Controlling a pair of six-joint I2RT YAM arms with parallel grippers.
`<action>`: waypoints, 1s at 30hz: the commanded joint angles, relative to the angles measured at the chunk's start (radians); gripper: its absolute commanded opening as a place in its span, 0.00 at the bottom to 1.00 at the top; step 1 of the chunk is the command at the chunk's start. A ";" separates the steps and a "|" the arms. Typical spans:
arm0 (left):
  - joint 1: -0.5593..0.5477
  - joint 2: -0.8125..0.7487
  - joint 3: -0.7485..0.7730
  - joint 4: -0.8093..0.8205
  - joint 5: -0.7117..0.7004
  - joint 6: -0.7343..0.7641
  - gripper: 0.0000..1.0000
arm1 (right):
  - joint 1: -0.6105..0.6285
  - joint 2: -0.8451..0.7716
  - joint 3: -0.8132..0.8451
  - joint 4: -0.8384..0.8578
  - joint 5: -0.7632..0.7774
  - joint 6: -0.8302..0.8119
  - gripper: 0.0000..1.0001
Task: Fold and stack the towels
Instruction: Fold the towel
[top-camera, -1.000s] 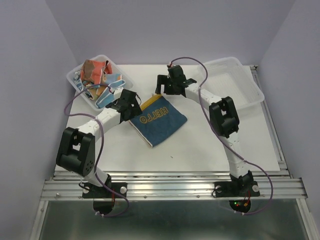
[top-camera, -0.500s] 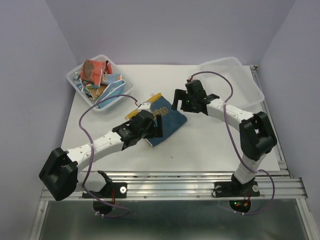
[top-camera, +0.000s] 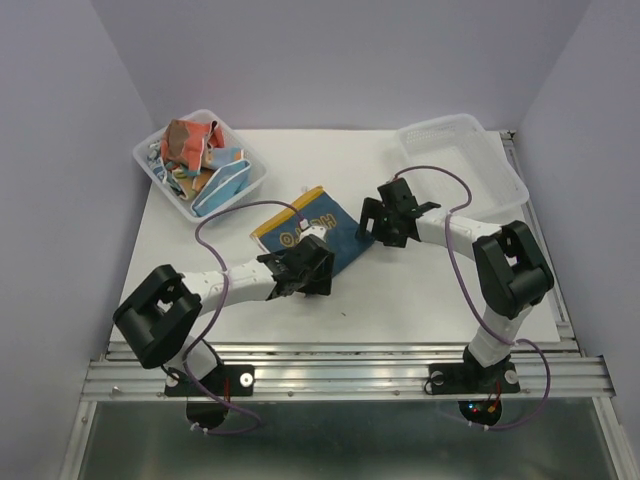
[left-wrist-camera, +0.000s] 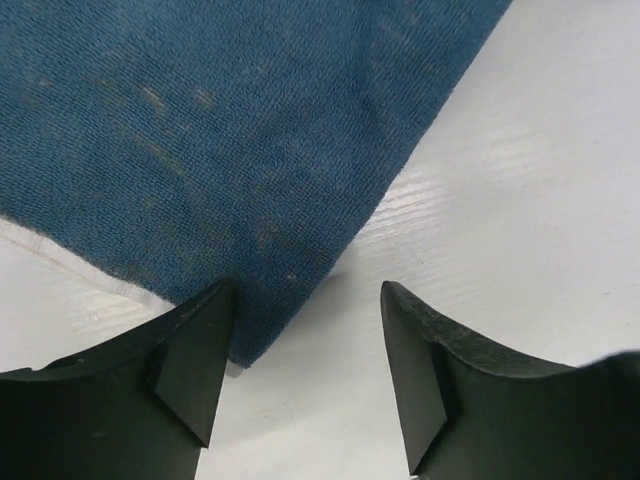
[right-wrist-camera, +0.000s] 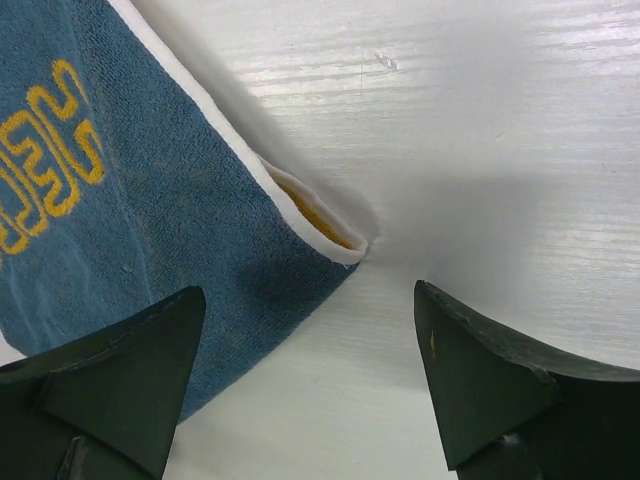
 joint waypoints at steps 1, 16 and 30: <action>-0.019 0.036 0.004 -0.034 -0.011 0.030 0.67 | -0.010 0.007 -0.023 0.060 -0.010 0.024 0.88; -0.127 0.083 0.003 -0.115 -0.077 -0.047 0.40 | -0.016 0.030 -0.052 0.040 -0.058 0.062 0.61; -0.308 0.096 0.114 -0.128 -0.056 -0.059 0.00 | -0.016 -0.042 -0.087 -0.022 0.090 0.056 0.06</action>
